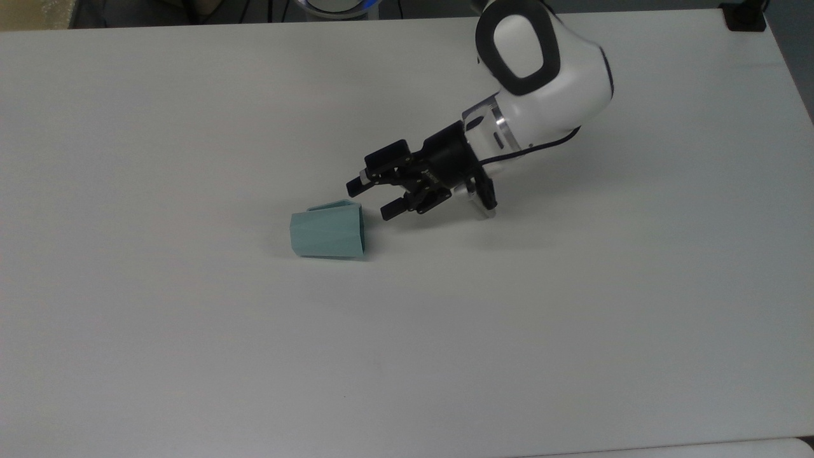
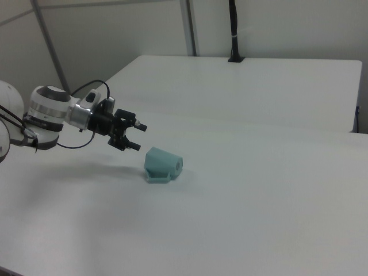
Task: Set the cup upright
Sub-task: 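Move the open gripper down toward the open rim of the teal cup, then close the gripper on the rim wall of the lying teal cup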
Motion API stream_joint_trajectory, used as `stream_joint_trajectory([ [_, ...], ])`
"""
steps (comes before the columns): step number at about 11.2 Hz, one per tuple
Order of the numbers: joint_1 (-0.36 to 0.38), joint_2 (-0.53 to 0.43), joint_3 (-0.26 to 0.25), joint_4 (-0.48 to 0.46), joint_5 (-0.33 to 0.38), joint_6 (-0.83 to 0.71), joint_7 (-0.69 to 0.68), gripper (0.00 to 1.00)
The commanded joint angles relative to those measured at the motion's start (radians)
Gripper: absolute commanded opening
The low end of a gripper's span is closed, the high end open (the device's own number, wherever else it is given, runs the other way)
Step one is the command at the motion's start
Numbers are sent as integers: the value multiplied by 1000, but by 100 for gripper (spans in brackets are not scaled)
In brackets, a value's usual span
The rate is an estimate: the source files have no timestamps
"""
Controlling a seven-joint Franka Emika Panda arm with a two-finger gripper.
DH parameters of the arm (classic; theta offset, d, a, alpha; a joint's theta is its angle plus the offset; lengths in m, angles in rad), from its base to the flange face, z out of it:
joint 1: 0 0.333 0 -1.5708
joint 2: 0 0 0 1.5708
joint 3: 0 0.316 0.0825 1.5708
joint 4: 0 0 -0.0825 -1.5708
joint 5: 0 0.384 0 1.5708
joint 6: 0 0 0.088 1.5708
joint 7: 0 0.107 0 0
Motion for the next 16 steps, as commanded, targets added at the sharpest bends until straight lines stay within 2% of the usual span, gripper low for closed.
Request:
stream_joint_trajectory([
  [1, -55, 17, 6, 16, -1, 7, 10, 100],
  [8, -86, 63, 6, -5, -9, 38, 12, 100],
  [9, -91, 65, 6, -5, -9, 38, 12, 96],
  [12, -106, 65, 6, -5, -9, 59, 13, 63],
  [13, -106, 65, 6, -5, -9, 58, 13, 48],
  [15, -109, 65, 6, -5, -10, 59, 13, 6],
  [16, -111, 65, 6, -7, -10, 59, 12, 0],
])
